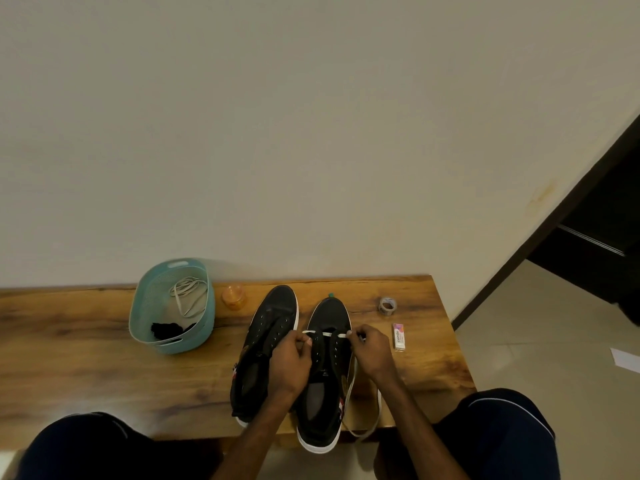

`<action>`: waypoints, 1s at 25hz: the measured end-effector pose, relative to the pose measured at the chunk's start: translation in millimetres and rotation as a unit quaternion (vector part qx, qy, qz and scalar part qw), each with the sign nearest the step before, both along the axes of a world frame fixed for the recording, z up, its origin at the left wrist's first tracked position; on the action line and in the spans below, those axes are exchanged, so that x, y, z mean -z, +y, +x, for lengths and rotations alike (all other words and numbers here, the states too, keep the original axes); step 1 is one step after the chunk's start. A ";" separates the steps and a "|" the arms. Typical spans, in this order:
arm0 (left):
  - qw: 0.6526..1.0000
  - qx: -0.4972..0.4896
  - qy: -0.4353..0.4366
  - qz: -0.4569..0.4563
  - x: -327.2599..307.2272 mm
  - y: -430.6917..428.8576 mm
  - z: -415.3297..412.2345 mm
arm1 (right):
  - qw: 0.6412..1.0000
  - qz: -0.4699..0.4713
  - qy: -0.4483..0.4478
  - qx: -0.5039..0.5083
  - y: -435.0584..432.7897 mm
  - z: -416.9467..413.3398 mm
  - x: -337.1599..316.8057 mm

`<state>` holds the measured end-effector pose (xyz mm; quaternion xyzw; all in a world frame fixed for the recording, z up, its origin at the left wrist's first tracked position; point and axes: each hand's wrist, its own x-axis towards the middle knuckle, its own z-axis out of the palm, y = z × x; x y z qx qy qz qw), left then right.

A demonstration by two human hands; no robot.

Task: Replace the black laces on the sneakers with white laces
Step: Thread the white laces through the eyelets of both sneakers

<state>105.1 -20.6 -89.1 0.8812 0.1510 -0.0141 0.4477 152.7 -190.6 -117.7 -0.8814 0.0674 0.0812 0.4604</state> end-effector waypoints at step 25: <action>0.996 -0.068 -0.040 0.040 15.6 -5.0 21.0 | 0.999 0.012 -0.031 0.007 -13.7 23.9 -26.7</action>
